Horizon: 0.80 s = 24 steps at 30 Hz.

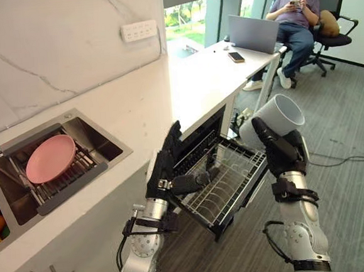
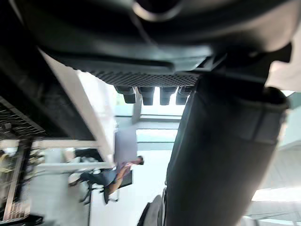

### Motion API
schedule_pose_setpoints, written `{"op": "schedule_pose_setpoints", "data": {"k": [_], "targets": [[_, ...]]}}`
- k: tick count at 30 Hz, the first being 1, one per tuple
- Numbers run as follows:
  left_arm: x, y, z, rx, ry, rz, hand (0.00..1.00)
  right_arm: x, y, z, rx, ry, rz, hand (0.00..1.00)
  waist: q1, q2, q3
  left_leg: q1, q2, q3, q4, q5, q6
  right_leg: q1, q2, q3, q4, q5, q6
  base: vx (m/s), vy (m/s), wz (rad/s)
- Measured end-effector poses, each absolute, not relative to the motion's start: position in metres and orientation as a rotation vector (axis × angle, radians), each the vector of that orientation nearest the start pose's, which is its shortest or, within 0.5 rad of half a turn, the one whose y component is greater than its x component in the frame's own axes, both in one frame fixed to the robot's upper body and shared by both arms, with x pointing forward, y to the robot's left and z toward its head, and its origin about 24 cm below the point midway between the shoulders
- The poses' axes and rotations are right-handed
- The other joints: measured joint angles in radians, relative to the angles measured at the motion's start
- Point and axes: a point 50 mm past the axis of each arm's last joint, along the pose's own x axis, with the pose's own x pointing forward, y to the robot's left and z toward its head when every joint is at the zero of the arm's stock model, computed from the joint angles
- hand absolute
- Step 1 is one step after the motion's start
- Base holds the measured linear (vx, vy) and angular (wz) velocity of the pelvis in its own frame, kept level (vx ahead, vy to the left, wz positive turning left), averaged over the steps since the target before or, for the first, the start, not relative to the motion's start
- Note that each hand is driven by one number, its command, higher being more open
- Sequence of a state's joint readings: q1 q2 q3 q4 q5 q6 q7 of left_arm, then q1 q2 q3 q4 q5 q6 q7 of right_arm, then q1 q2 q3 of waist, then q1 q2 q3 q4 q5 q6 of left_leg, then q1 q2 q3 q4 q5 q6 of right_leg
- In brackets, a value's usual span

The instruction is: Walk over to the sink, pick up the cup, carry it to the dishwasher, place the cup inside the dishwasher, then close the dishwasher door

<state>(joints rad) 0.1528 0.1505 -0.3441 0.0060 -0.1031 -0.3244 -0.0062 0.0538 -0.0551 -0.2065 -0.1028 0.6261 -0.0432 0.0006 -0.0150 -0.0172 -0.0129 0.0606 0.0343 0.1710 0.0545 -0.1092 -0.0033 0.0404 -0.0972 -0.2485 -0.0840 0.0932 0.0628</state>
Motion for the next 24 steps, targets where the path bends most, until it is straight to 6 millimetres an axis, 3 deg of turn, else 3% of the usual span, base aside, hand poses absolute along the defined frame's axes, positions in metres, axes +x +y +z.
{"op": "schedule_pose_setpoints", "data": {"k": [3,5,7,10,13,17,18,24], "targets": [[0.2,0.105,-0.006,0.009,0.075,-0.413,1.0,0.239,-0.232,0.045,0.397,-0.038,-0.213,0.0,-0.003,-0.002,0.011,-0.042,-0.008,-0.015,0.0,0.01,0.007,-0.036,-0.009,-0.007,0.0,0.008,0.004,-0.04,0.01,0.09],[0.197,0.108,-0.016,0.033,0.133,-0.44,1.0,0.245,-0.24,0.039,0.344,0.021,-0.219,0.0,-0.002,-0.002,0.038,-0.057,-0.012,-0.021,-0.004,0.019,0.008,-0.05,-0.013,-0.013,0.0,0.013,0.003,-0.06,0.004,0.12],[0.2,0.115,-0.021,0.07,0.171,-0.467,1.0,0.267,-0.25,0.04,0.272,0.064,-0.224,0.0,0.001,-0.002,0.1,-0.104,-0.017,-0.028,-0.007,0.033,0.005,-0.093,-0.018,-0.022,0.0,0.029,-0.002,-0.11,-0.002,0.13],[0.225,0.128,-0.018,0.137,0.166,-0.482,1.0,0.317,-0.26,0.072,0.134,0.06,-0.205,0.0,0.016,0.001,0.224,-0.205,-0.021,-0.037,-0.005,0.071,0.007,-0.184,-0.025,-0.034,0.001,0.064,-0.011,-0.16,-0.004,0.15],[0.234,0.136,-0.019,0.143,0.181,-0.462,1.0,0.34,-0.264,0.094,0.072,0.052,-0.194,0.0,0.039,0.008,0.288,-0.251,-0.018,-0.062,0.009,0.091,0.008,-0.216,-0.024,-0.057,0.002,0.068,-0.012,-0.02,-0.013,0.26],[0.23,0.142,-0.023,0.151,0.205,-0.436,1.0,0.354,-0.273,0.105,0.012,0.083,-0.183,0.0,0.08,0.019,0.31,-0.269,-0.02,-0.084,0.014,0.092,0.007,-0.219,-0.025,-0.084,0.004,0.069,-0.01,0.06,0.024,0.23],[0.23,0.145,-0.024,0.152,0.206,-0.418,1.0,0.358,-0.276,0.112,-0.014,0.089,-0.175,0.0,0.1,0.019,0.324,-0.27,-0.019,-0.091,0.016,0.093,0.007,-0.219,-0.026,-0.093,0.011,0.069,-0.01,0.03,0.034,0.19],[0.236,0.171,-0.025,0.168,0.212,-0.303,1.0,0.381,-0.282,0.155,-0.109,0.08,-0.123,0.0,0.147,0.018,0.399,-0.3,-0.021,-0.156,0.024,0.107,0.006,-0.221,-0.029,-0.146,0.029,0.075,-0.001,-0.01,0.037,0.31]]}}
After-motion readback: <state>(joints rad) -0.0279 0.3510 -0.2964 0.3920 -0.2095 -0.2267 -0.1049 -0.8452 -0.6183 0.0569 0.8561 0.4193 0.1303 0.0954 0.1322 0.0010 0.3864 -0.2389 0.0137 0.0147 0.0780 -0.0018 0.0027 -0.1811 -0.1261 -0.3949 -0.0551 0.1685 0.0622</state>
